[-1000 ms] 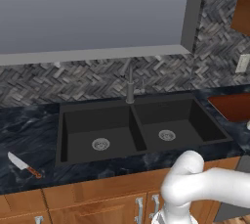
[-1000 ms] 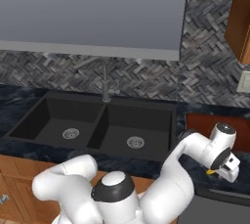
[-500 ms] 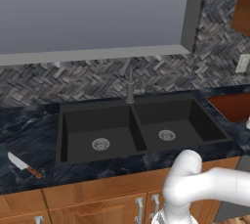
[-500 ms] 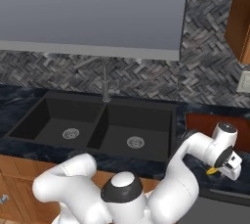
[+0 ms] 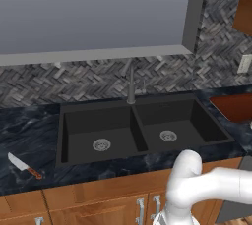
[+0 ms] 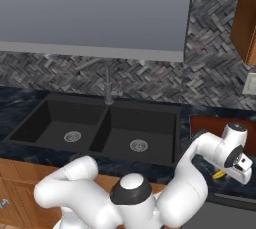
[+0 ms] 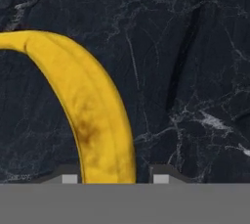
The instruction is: Pick up all produce items and place them in the sink. Turn on the sink faucet to wash them. Then turn the sink off and put them in the tray.
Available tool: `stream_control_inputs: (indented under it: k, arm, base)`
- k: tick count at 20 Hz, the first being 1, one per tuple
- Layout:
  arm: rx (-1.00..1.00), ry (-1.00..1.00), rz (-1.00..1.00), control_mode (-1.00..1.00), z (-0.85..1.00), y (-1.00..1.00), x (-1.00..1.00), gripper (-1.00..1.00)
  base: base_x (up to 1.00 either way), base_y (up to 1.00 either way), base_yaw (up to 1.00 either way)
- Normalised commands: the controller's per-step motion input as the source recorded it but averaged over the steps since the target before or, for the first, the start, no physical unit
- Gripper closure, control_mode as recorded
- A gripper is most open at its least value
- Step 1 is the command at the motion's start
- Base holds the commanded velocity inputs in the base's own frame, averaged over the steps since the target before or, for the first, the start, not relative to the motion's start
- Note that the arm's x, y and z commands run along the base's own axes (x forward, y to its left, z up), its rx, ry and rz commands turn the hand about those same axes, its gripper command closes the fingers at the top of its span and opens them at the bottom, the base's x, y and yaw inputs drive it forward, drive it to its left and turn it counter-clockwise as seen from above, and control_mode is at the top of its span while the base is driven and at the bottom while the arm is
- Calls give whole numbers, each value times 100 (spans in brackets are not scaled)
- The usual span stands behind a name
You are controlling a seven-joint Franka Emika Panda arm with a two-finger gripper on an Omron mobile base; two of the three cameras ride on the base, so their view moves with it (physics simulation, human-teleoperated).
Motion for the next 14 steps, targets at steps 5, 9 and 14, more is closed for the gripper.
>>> stream_control_inputs:
  k: [5,9,14]
  arm:
    - [0,2,0,-100,-9,1,0,100]
    - [0,-1,0,-100,23,24,-8,100]
    - [0,-6,2,-100,79,59,-35,100]
  base:
    - [0,0,0]
    - [0,0,0]
    - [0,0,0]
